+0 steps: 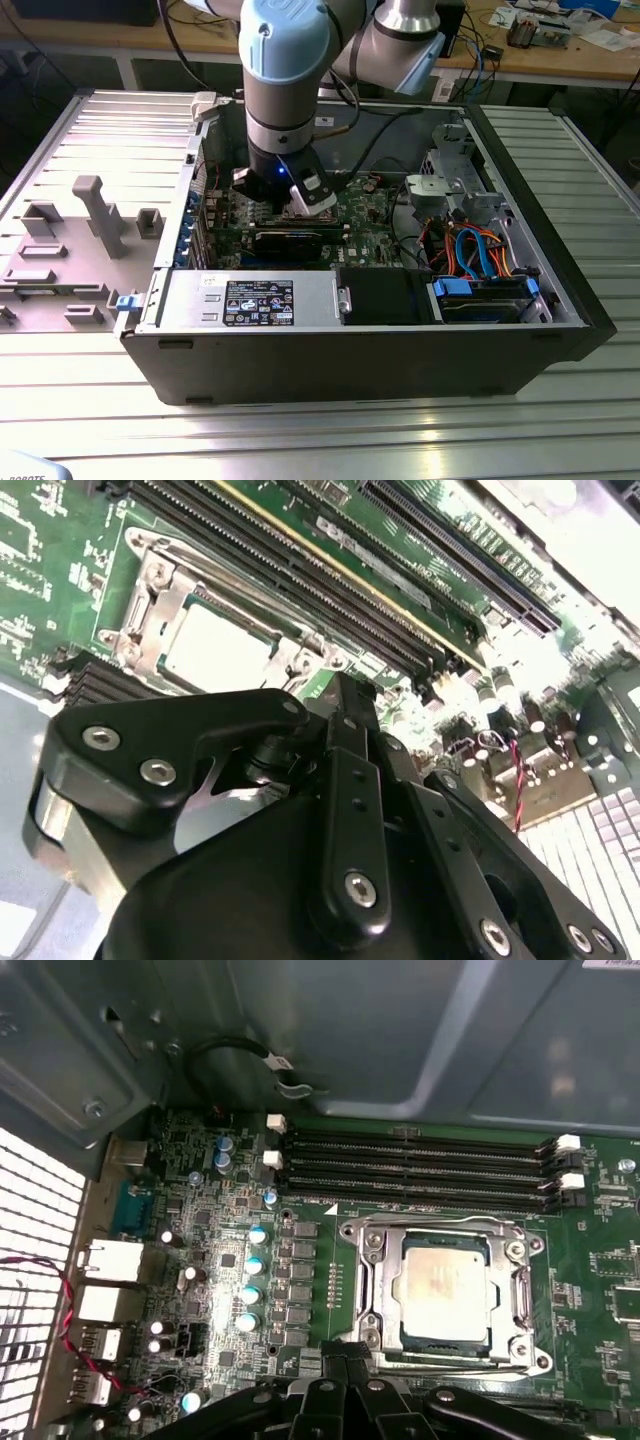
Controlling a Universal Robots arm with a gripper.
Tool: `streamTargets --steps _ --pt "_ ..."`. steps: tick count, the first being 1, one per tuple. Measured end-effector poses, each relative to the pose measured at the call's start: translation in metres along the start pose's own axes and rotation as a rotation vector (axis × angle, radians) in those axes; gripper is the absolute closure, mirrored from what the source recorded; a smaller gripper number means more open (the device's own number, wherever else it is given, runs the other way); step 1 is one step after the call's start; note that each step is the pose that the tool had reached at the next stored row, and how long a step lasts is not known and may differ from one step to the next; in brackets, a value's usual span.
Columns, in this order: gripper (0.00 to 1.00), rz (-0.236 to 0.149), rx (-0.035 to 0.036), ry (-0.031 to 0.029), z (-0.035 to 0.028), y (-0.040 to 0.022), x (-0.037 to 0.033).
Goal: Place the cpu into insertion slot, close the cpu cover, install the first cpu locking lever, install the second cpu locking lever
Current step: 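Install the second cpu locking lever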
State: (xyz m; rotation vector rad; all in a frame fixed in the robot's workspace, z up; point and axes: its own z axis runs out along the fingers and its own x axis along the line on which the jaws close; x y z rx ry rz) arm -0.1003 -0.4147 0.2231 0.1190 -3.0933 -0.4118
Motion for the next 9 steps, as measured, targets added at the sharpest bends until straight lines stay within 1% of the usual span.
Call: streamTargets --steps 9 --pt "0.89 0.0 -0.0032 -0.0003 -0.0001 0.0001 0.0001"
